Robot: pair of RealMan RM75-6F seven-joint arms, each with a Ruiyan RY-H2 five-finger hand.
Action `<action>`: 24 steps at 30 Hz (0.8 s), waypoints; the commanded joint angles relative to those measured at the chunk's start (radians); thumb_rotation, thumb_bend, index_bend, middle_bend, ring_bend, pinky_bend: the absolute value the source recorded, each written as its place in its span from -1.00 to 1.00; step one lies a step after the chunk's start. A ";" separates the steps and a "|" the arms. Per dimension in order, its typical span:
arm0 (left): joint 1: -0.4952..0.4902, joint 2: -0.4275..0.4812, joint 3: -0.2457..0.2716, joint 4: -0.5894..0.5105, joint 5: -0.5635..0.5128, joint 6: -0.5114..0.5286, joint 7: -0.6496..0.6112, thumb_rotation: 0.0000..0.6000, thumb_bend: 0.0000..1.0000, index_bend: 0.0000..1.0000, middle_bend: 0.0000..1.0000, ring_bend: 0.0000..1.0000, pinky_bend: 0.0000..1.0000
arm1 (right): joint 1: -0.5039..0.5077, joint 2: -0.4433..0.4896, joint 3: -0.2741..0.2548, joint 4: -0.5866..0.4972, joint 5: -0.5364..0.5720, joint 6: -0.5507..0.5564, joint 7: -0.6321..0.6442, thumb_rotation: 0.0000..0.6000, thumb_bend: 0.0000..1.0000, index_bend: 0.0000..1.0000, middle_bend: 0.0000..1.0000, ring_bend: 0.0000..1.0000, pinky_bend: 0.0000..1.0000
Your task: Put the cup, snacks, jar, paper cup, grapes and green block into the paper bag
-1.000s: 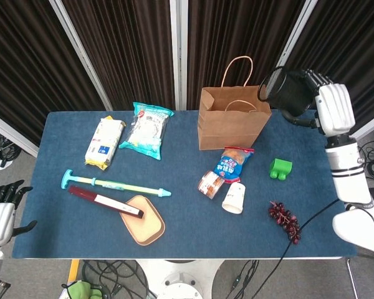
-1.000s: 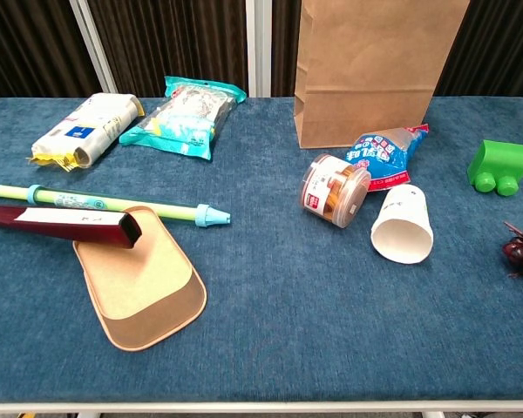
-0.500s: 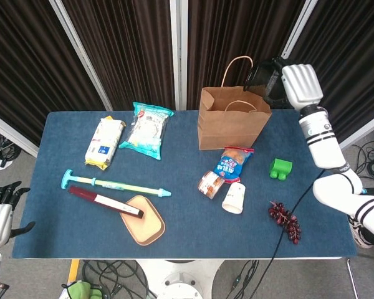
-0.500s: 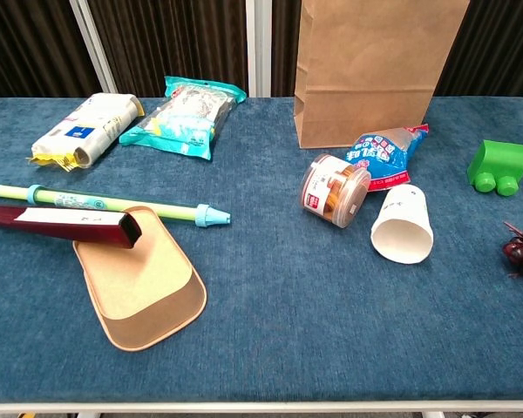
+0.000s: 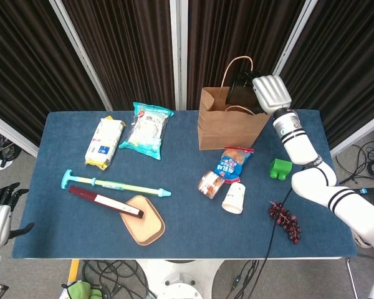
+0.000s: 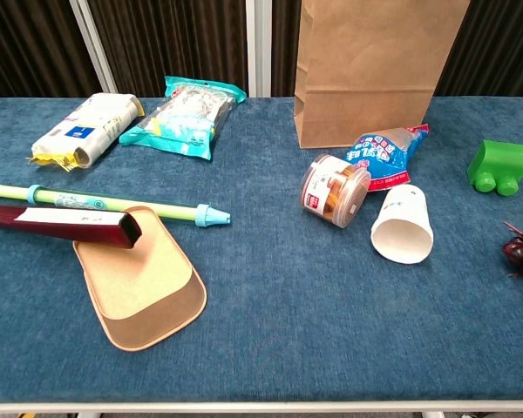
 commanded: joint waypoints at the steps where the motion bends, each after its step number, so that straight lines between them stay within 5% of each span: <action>1: 0.001 -0.001 0.000 0.001 0.001 0.001 -0.001 1.00 -0.99 -0.41 -0.55 -0.69 -0.73 | -0.005 0.017 -0.002 -0.027 0.014 0.001 -0.004 1.00 -0.80 -1.00 -0.76 -0.88 -0.61; 6: 0.002 0.001 0.000 -0.001 0.007 0.007 -0.001 1.00 -0.99 -0.41 -0.55 -0.69 -0.73 | -0.030 0.053 0.006 -0.091 0.010 0.047 0.017 1.00 -0.90 -1.00 -0.84 -0.92 -0.65; 13: 0.006 0.002 0.002 -0.002 0.015 0.015 -0.001 1.00 -1.00 -0.41 -0.55 -0.69 -0.73 | -0.154 0.150 0.010 -0.320 -0.157 0.296 0.189 1.00 -0.90 -0.99 -0.69 -0.88 -0.65; 24: 0.007 0.006 0.001 -0.003 0.035 0.030 -0.005 1.00 -0.99 -0.41 -0.55 -0.69 -0.73 | -0.414 0.310 -0.143 -0.573 -0.445 0.662 0.320 1.00 -0.90 -0.41 -0.21 -0.48 -0.22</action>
